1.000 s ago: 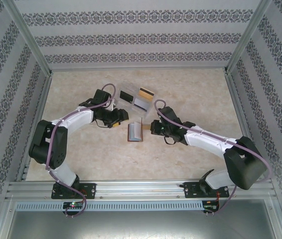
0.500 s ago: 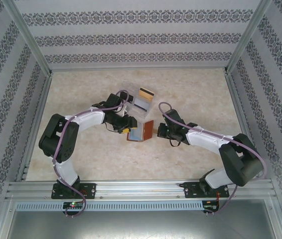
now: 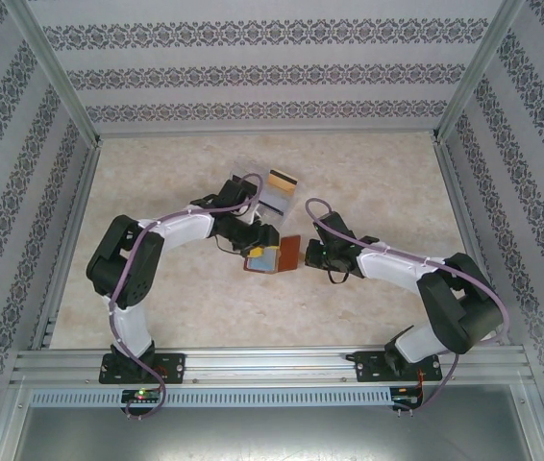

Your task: Take the credit cards out of the card holder

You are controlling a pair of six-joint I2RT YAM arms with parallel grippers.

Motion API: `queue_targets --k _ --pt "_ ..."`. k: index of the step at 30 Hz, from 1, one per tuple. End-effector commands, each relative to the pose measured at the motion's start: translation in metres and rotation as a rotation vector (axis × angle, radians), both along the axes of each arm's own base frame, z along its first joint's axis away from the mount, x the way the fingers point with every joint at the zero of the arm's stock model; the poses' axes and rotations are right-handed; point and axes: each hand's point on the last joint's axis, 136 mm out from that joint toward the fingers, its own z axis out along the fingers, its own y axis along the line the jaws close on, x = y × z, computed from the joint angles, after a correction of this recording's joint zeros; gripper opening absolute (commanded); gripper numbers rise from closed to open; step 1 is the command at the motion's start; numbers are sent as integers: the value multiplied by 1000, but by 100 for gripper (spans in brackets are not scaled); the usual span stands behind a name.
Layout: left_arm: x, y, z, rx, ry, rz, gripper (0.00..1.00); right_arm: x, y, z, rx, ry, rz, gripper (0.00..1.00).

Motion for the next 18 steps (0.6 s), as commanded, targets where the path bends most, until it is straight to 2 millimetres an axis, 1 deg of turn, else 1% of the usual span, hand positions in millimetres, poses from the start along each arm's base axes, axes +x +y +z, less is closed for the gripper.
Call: queue_targets --k 1,6,9,12,13,15,18 --pt "3 -32 12 -78 -39 -63 55 1 -7 -3 -18 17 -28 14" --pt "3 -47 2 -57 -46 -89 54 2 -11 -4 -14 25 -51 15" --pt "5 -47 -9 -27 -39 -86 50 2 -16 1 -22 28 -67 19" --pt "6 -41 -20 22 -37 -78 47 0 -25 12 -29 17 -94 29" --pt "6 -40 -23 32 -34 -74 46 -1 -26 19 -22 6 -95 32" --pt "6 -38 -29 43 -29 -68 43 -3 -26 31 -4 -15 -97 38" --pt "6 -37 -38 62 -16 -57 39 -4 -22 50 41 -51 -88 43"
